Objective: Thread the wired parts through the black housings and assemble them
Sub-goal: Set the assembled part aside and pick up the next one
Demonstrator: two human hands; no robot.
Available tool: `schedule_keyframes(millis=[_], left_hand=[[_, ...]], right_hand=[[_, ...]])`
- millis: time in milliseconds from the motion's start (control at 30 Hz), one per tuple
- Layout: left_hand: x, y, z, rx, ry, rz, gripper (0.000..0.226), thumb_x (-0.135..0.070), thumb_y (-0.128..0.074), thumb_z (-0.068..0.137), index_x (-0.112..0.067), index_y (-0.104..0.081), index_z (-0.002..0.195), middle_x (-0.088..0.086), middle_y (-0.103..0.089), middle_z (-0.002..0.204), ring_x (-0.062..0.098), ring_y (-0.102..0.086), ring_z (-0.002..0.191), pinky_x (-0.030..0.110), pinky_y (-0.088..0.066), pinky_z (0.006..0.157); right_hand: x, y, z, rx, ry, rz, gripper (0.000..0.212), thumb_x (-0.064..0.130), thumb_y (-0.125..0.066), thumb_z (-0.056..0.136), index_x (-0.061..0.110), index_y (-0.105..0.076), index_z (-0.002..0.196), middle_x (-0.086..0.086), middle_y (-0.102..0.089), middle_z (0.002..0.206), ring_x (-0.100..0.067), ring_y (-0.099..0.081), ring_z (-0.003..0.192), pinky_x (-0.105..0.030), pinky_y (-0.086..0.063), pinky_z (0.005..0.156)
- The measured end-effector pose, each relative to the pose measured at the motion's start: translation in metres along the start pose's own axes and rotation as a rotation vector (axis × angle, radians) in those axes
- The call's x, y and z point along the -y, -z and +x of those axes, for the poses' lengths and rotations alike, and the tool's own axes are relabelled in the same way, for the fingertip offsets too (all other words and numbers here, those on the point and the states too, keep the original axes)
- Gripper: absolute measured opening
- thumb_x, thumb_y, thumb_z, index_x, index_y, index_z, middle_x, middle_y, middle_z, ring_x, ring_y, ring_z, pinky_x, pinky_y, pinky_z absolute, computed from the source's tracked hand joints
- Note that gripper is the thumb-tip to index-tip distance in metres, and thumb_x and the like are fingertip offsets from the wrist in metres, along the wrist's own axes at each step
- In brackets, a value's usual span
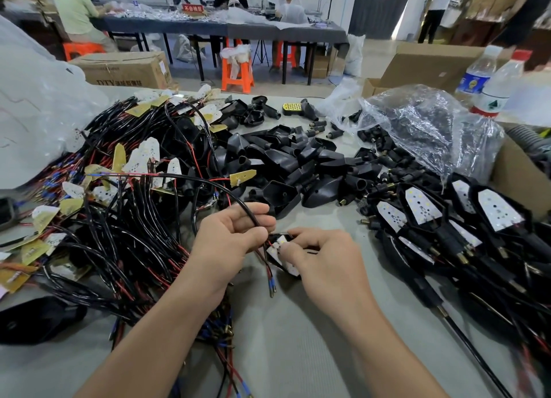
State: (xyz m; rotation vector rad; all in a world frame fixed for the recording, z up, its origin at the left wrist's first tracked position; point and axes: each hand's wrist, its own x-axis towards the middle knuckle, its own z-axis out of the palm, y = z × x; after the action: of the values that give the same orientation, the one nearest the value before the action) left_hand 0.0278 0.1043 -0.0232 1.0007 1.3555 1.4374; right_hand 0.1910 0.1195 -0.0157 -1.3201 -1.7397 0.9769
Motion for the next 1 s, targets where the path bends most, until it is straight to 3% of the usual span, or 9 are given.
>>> schedule_keyframes(millis=[100, 233, 300, 400, 467, 567, 733, 833, 1000], left_hand=[[0.000, 0.000, 0.001, 0.010, 0.035, -0.060, 0.038, 0.014, -0.059, 0.092, -0.015, -0.073, 0.113, 0.007, -0.080, 0.099, 0.015, -0.076, 0.096, 0.023, -0.061, 0.076], [0.000, 0.003, 0.002, 0.032, 0.058, -0.067, 0.034, 0.011, -0.055, 0.096, -0.014, -0.076, 0.107, 0.011, -0.079, 0.088, 0.018, -0.076, 0.085, 0.020, -0.057, 0.070], [-0.001, 0.003, 0.001, 0.047, 0.069, -0.060, 0.037, 0.012, -0.055, 0.095, -0.016, -0.078, 0.104, 0.014, -0.077, 0.086, 0.022, -0.076, 0.083, 0.021, -0.058, 0.070], [0.000, 0.003, 0.001, 0.095, 0.080, -0.032, 0.040, 0.012, -0.056, 0.094, -0.020, -0.080, 0.101, 0.015, -0.078, 0.090, 0.025, -0.076, 0.085, 0.024, -0.059, 0.072], [0.000, 0.002, 0.000, 0.139, 0.101, -0.060, 0.038, 0.010, -0.057, 0.094, -0.020, -0.079, 0.106, 0.016, -0.078, 0.095, 0.026, -0.077, 0.089, 0.027, -0.060, 0.075], [0.000, 0.001, -0.001, 0.151, 0.129, -0.122, 0.030, 0.000, -0.057, 0.099, -0.018, -0.076, 0.114, 0.016, -0.079, 0.101, 0.025, -0.077, 0.095, 0.024, -0.060, 0.074], [0.000, 0.000, 0.002, -0.111, 0.084, -0.193, 0.023, -0.015, -0.051, 0.107, -0.011, -0.073, 0.112, 0.013, -0.078, 0.088, 0.025, -0.077, 0.079, 0.030, -0.062, 0.066], [-0.004, -0.001, -0.002, -0.031, 0.107, -0.222, 0.023, -0.010, -0.056, 0.103, -0.009, -0.078, 0.098, 0.013, -0.068, 0.073, 0.025, -0.066, 0.061, 0.032, -0.058, 0.057], [-0.006, -0.011, -0.014, 0.220, 0.102, 0.004, 0.023, -0.003, -0.059, 0.099, -0.008, -0.080, 0.092, 0.014, -0.062, 0.065, 0.021, -0.055, 0.051, 0.026, -0.048, 0.050]], right_hand=[[-0.003, -0.002, 0.000, -0.020, 0.005, -0.085, 0.023, 0.025, -0.080, 0.078, 0.015, -0.072, 0.059, 0.038, -0.066, 0.080, 0.011, -0.061, 0.082, -0.005, -0.042, 0.066], [-0.007, -0.006, -0.002, -0.096, 0.092, -0.206, 0.031, 0.028, -0.090, 0.068, 0.018, -0.065, 0.052, 0.045, -0.043, 0.065, 0.026, -0.042, 0.111, 0.007, -0.031, 0.072], [-0.008, -0.006, -0.003, -0.113, 0.119, -0.238, 0.037, 0.031, -0.091, 0.064, 0.018, -0.057, 0.058, 0.035, -0.048, 0.060, 0.023, -0.046, 0.100, 0.003, -0.034, 0.071], [-0.007, -0.003, -0.003, 0.032, 0.040, -0.157, 0.037, 0.031, -0.087, 0.069, 0.028, -0.051, 0.081, 0.010, -0.066, 0.073, -0.001, -0.056, 0.060, -0.015, -0.041, 0.053], [-0.004, 0.003, -0.001, 0.188, -0.036, -0.029, 0.039, 0.027, -0.083, 0.073, 0.042, -0.056, 0.096, 0.011, -0.071, 0.083, 0.001, -0.059, 0.059, -0.012, -0.042, 0.050], [-0.001, 0.011, 0.002, 0.348, -0.071, 0.044, 0.042, 0.020, -0.079, 0.076, 0.047, -0.062, 0.104, 0.009, -0.060, 0.062, -0.006, -0.044, 0.045, -0.018, -0.037, 0.043], [-0.007, 0.020, 0.005, 0.425, -0.130, 0.002, 0.026, 0.022, -0.082, 0.075, 0.030, -0.073, 0.098, 0.009, -0.058, 0.059, -0.008, -0.045, 0.051, -0.023, -0.037, 0.052], [-0.007, 0.023, 0.002, 0.574, -0.118, 0.168, 0.024, 0.024, -0.084, 0.071, 0.018, -0.077, 0.093, -0.010, -0.065, 0.071, -0.016, -0.052, 0.067, -0.033, -0.040, 0.067], [-0.003, 0.019, 0.013, 0.245, -0.254, 0.558, 0.030, 0.041, -0.069, 0.083, 0.018, -0.078, 0.098, -0.014, -0.072, 0.085, -0.020, -0.063, 0.074, -0.029, -0.040, 0.059]])
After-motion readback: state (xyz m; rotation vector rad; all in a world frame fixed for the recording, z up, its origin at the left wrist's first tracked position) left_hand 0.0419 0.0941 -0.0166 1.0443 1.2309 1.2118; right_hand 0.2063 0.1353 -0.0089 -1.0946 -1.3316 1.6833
